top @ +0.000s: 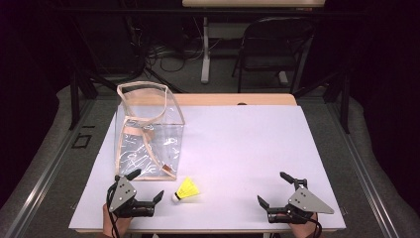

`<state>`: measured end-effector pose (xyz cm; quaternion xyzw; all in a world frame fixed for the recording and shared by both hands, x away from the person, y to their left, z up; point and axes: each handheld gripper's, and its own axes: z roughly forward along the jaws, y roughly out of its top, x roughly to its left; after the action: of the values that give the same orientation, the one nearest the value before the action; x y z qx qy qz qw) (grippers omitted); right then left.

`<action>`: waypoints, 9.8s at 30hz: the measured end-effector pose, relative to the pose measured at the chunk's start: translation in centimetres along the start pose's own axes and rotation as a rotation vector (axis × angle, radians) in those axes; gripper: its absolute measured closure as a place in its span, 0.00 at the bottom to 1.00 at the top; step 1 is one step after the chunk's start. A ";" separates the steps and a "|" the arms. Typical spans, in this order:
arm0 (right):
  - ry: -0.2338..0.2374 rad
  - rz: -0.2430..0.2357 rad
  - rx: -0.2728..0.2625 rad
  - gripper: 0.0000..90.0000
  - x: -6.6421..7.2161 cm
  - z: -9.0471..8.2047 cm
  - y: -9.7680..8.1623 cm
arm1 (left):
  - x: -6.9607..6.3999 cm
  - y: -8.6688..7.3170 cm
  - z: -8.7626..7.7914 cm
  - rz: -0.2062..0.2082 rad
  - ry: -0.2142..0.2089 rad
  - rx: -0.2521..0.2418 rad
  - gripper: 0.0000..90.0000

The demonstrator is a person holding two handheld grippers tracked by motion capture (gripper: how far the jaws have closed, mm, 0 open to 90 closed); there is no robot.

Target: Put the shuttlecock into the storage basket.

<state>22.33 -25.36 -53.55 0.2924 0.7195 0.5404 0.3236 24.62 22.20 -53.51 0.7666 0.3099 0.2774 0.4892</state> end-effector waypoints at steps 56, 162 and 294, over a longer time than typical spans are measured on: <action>0.000 0.001 0.028 0.00 0.0 0.1 -0.1 | -3.0 3.8 3.7 0.115 -0.150 0.347 0.00; 0.004 -0.012 0.069 0.00 0.0 0.4 -0.3 | -3.4 3.9 6.9 0.147 -0.296 0.635 0.72; 0.003 -0.005 0.092 0.00 -0.1 0.6 -0.5 | 2.1 13.9 8.0 0.174 -0.215 0.380 0.72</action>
<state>22.79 -25.20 -54.16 0.3042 0.7450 0.5063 0.3099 34.62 14.54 -43.40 0.8939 0.2354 0.1722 0.3405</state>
